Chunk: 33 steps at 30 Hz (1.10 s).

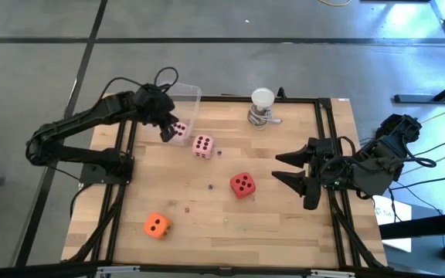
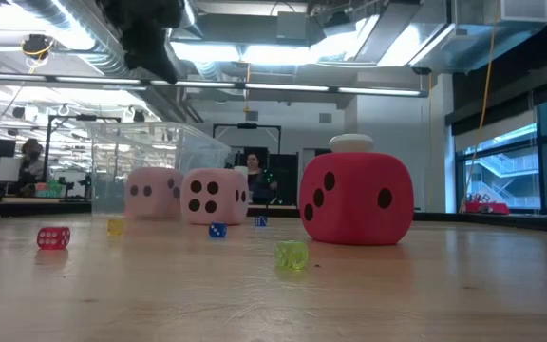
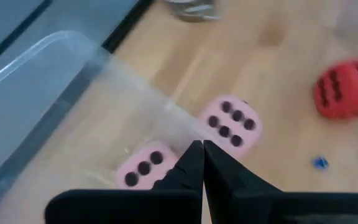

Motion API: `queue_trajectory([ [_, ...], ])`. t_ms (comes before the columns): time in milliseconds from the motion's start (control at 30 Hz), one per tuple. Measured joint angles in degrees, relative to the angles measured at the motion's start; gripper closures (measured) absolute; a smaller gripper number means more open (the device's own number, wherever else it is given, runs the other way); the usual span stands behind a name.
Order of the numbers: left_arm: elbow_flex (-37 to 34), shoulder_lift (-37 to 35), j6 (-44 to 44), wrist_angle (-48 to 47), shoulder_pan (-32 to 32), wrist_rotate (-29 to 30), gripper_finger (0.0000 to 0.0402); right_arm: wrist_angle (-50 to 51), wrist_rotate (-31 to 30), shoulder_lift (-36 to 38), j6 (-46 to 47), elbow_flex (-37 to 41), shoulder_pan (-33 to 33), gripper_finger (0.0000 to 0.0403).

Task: Pick & Place Dice
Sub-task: Put the large red dice into the transparent bin

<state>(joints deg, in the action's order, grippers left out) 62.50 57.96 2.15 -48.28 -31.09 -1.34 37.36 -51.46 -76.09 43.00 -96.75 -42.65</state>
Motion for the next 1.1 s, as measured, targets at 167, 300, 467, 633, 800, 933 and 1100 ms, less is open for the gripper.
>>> queue_trajectory([
  [167, 0.00, 0.17, 0.15, -2.46, 0.22, -3.46, 0.0342, -0.01, 0.04, 0.00, -0.24, 0.00, 0.00, 0.0124],
  [300, 0.00, 0.49, 1.53, -3.50, 0.39, -2.46, 0.0278, -0.01, 0.04, 0.00, -0.82, 0.00, 0.00, 0.0124],
  [467, 0.00, 0.45, 4.22, -3.23, 0.55, -3.07, 0.0211, -0.01, 0.02, 0.00, -1.53, 0.00, 0.00, 0.0124],
  [633, 0.00, 0.24, 6.78, 2.09, 3.17, -16.65, 0.0191, 0.57, -0.12, 0.00, -3.14, 0.00, 0.00, 0.0124],
  [800, 0.02, 0.10, 5.46, 8.60, 10.84, -15.79, 0.0206, 4.59, -0.15, 0.00, -4.96, 0.00, 0.04, 0.0124],
  [933, 0.00, 0.08, -1.16, 11.63, 18.64, -8.70, 0.0226, 9.75, -0.16, 0.00, -5.66, 0.00, 0.07, 0.0124],
  [1100, 0.00, -0.03, -1.53, 16.92, 27.12, -0.37, 0.0234, 14.46, 0.06, 0.00, -10.47, 0.02, 0.07, 0.0124],
])
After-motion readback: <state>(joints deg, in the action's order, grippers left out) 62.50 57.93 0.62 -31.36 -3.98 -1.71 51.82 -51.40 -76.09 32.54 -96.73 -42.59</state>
